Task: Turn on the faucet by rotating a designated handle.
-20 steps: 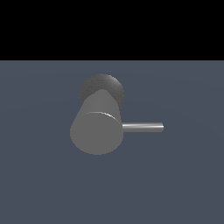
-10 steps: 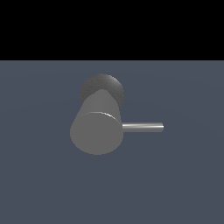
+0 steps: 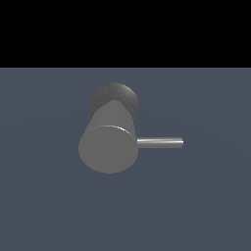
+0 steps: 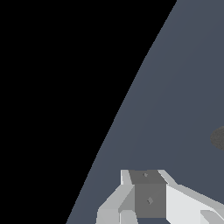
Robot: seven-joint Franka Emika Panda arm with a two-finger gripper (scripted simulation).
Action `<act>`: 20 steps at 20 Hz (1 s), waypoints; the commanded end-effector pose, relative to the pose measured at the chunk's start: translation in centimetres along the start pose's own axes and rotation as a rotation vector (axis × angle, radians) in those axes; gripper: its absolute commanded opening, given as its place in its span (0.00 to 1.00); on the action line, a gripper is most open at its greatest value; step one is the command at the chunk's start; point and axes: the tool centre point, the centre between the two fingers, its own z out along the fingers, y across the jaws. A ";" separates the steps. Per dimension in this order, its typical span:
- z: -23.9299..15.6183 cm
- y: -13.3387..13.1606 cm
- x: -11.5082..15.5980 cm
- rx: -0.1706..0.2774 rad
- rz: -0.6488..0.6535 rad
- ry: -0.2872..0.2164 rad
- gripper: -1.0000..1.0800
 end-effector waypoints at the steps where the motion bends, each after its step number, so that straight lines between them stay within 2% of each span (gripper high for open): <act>1: -1.7 0.8 1.3 0.083 0.034 0.076 0.00; 6: -5.0 3.5 3.4 0.233 0.119 0.224 0.00; 11: -8.0 7.4 5.1 0.365 0.226 0.370 0.00; 20: -11.4 17.2 6.0 0.551 0.479 0.612 0.00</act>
